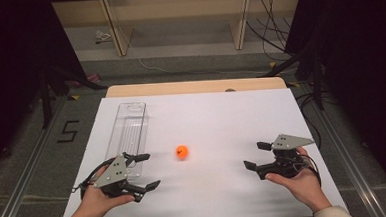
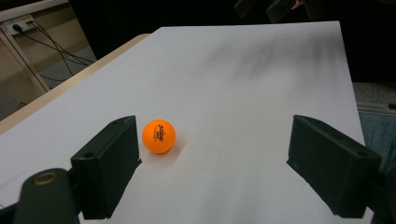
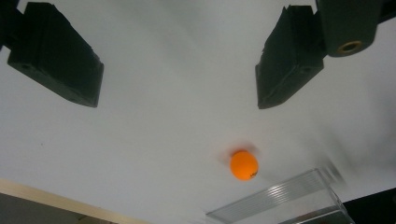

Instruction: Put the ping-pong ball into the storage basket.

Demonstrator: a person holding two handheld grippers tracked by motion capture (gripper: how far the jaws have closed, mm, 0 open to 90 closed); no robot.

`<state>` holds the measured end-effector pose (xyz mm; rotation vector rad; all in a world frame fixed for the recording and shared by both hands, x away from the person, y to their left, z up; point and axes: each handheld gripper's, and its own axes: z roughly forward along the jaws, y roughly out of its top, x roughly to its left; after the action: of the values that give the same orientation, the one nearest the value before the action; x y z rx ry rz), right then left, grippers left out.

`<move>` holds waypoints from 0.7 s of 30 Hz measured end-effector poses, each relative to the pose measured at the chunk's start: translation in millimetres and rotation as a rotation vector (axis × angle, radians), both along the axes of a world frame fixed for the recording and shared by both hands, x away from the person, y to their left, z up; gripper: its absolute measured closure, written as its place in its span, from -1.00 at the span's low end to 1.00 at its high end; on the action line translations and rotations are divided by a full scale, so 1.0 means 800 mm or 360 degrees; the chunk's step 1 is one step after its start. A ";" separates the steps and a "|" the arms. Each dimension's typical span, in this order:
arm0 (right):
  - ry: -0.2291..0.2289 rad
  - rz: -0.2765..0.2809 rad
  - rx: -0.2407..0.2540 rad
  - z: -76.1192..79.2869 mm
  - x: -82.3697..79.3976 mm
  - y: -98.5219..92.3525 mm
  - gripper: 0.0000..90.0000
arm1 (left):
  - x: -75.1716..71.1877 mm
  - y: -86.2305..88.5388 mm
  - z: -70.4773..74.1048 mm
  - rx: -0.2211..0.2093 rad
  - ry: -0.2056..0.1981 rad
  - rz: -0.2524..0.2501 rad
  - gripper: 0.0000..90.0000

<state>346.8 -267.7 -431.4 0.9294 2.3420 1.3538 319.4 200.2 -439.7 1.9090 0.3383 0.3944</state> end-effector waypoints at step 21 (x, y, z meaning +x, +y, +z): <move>-0.0025 0.0074 -0.0006 0.003 0.016 0.036 -0.64 | -0.001 0.001 0.000 0.0011 -0.0007 -0.0008 -0.64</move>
<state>359.7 -238.9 -429.2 0.8650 2.3676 1.3685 318.8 200.6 -439.7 1.9151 0.3292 0.3970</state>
